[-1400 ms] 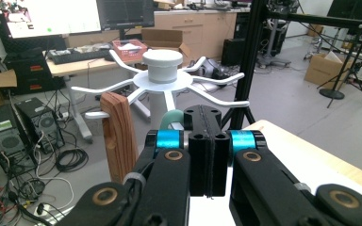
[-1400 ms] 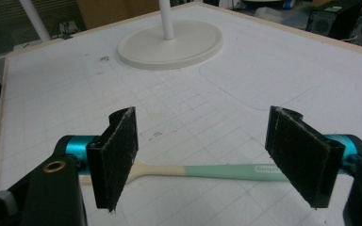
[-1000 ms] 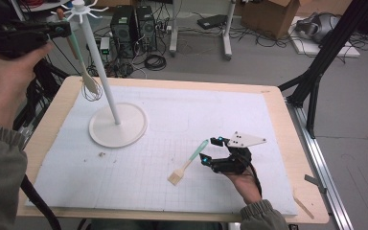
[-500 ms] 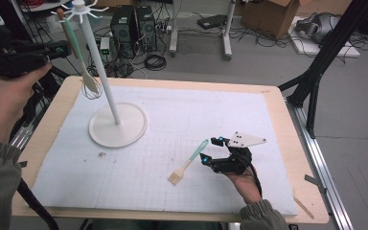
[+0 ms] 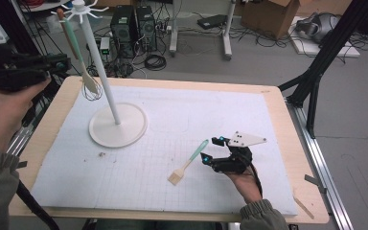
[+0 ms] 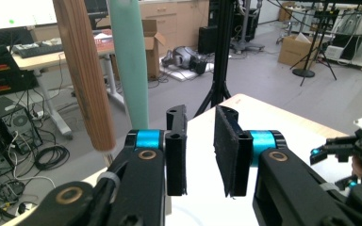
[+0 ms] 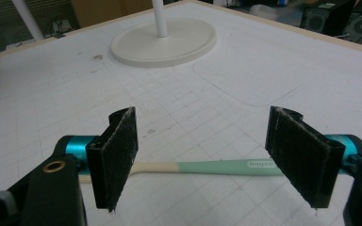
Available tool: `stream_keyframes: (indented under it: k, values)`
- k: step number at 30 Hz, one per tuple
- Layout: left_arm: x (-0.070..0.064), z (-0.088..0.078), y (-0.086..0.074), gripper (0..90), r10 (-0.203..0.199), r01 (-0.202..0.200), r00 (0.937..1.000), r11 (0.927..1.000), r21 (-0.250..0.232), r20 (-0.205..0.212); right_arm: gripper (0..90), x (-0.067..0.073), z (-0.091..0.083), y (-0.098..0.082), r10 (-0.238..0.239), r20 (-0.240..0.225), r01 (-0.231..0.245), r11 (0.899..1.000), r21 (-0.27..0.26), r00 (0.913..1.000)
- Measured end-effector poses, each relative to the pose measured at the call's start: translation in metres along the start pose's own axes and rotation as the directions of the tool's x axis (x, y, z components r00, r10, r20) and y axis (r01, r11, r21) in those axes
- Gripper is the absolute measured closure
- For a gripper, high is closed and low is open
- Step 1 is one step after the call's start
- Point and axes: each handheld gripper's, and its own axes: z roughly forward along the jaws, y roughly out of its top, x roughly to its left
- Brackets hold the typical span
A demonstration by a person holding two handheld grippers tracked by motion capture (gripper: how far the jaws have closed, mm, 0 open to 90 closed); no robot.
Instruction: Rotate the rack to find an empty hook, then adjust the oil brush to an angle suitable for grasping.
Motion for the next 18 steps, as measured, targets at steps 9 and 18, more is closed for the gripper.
stream_keyframes:
  k: [9, 18]
  values:
    - [-0.007, -0.002, -0.022, 71.7, -0.007, 0.007, 0.9996, 0.9999, -0.007, 0.028, 25.0, -0.003, -0.003, 0.000, 0.003, 0.010, -0.003, 1.000, -0.003, 0.9999]
    - [-0.012, 0.004, -0.043, 64.4, -0.020, 0.019, 0.9981, 0.9998, 0.002, 0.058, 25.0, -0.001, -0.005, -0.002, -0.007, 0.012, 0.007, 1.000, 0.002, 0.9999]
